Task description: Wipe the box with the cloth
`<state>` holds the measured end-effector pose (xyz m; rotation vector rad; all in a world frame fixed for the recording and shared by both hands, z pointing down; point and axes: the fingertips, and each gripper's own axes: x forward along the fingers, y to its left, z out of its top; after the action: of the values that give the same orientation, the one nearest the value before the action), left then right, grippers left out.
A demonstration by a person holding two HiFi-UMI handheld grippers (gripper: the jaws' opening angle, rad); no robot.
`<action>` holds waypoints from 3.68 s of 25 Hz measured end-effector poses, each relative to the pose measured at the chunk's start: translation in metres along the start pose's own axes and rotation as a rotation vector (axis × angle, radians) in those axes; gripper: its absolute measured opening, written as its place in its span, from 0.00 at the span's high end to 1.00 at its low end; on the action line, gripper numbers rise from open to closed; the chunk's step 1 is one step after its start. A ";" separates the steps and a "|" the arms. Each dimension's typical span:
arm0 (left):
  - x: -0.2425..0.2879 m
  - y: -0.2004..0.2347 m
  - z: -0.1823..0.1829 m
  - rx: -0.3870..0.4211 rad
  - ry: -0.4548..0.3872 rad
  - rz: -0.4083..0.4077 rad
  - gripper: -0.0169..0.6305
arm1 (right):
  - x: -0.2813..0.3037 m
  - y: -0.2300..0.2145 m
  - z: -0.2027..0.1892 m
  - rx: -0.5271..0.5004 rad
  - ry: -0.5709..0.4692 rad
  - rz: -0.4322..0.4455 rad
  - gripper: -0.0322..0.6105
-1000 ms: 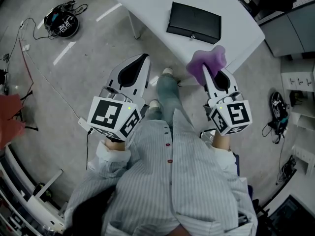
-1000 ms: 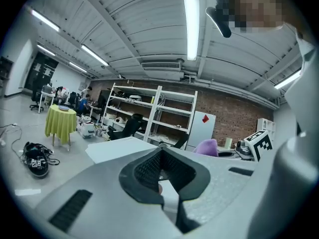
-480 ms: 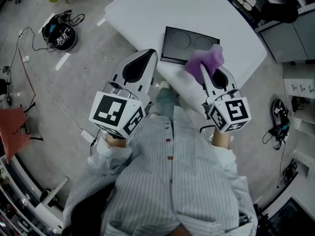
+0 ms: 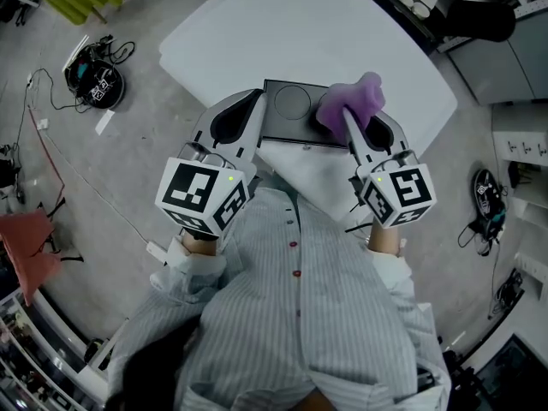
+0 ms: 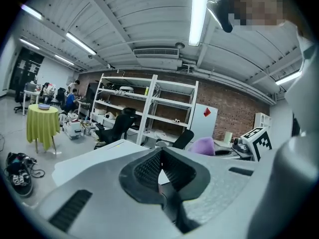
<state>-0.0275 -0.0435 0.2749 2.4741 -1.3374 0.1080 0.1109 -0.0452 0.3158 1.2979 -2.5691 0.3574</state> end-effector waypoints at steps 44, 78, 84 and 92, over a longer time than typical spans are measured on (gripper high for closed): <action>0.064 0.057 -0.199 -0.216 0.548 -0.063 0.83 | 0.147 0.046 -0.032 -0.025 0.171 0.258 0.86; 0.065 0.060 -0.201 -0.175 0.552 -0.050 0.82 | 0.159 -0.003 -0.120 -0.216 0.539 0.111 0.86; 0.067 0.058 -0.202 -0.169 0.563 -0.056 0.82 | 0.136 -0.030 -0.125 -0.264 0.590 0.055 0.86; 0.068 0.057 -0.202 -0.166 0.570 -0.065 0.82 | 0.105 -0.070 -0.132 -0.363 0.686 -0.039 0.86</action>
<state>-0.0190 -0.0626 0.4948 2.1141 -0.9736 0.6088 0.1208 -0.1216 0.4815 0.8899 -1.9139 0.2532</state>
